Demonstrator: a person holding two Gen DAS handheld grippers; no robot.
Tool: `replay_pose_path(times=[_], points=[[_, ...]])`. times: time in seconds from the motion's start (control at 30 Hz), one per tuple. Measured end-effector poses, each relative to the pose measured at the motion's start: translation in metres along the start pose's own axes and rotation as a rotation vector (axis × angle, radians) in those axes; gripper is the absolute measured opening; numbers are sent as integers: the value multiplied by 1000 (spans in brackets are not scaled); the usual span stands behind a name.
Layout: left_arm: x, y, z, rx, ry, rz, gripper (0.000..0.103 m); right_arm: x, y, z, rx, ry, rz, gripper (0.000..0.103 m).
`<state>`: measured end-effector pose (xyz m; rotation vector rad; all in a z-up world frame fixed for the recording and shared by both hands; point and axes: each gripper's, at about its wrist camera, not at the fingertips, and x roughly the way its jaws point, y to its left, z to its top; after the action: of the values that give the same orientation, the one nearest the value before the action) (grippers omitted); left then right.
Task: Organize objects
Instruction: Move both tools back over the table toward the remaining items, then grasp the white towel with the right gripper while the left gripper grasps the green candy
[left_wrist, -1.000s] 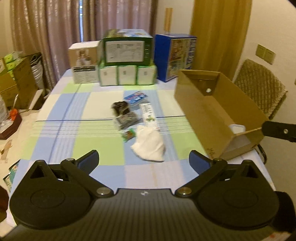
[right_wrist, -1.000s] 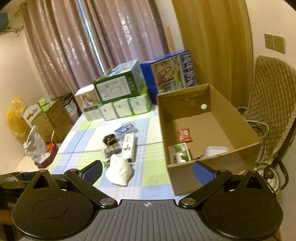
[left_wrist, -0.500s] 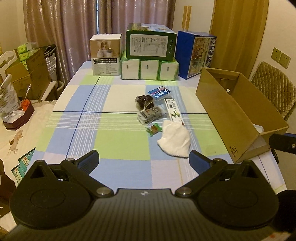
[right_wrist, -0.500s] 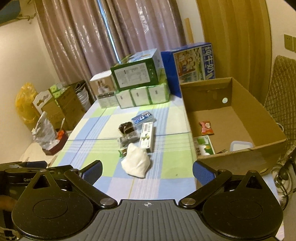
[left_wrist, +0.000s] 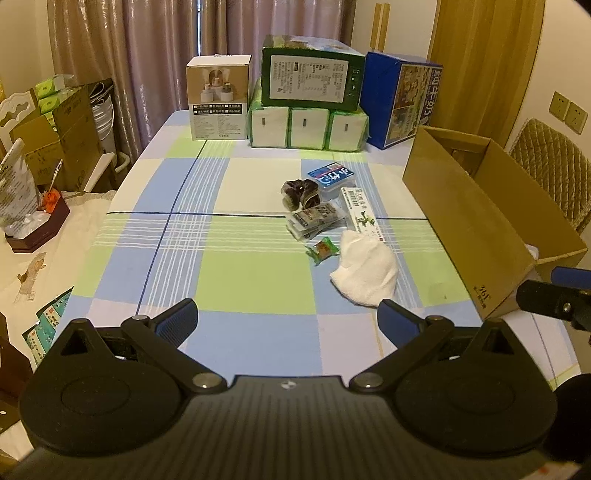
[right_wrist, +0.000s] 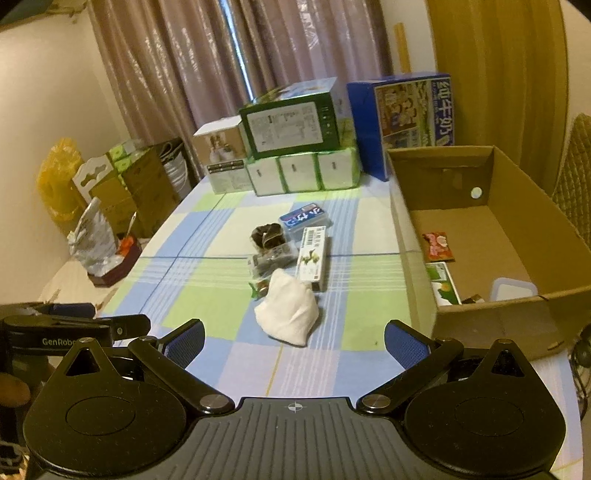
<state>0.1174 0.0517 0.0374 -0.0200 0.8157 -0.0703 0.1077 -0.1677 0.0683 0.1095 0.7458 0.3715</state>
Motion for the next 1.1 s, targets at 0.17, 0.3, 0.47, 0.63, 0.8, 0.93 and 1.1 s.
replay_pose_path(times=[0.17, 0.3, 0.47, 0.63, 0.8, 0.93, 1.1], points=[[9, 10, 3, -1, 11, 1, 102, 13, 5, -4, -24, 11, 7, 101], [18, 16, 7, 4, 22, -13, 102, 27, 9, -8, -57, 26, 5, 101], [34, 21, 13, 65, 22, -23, 101, 49, 12, -8, -92, 29, 14, 101], [58, 24, 21, 122, 31, -34, 101, 77, 12, -6, -106, 27, 14, 100], [82, 30, 29, 136, 43, -50, 99, 111, 9, -6, -106, 42, 12, 88], [100, 33, 34, 134, 50, -53, 99, 142, 7, -7, -100, 62, 9, 84], [123, 35, 37, 154, 64, -57, 99, 178, 3, -5, -102, 78, -4, 83]])
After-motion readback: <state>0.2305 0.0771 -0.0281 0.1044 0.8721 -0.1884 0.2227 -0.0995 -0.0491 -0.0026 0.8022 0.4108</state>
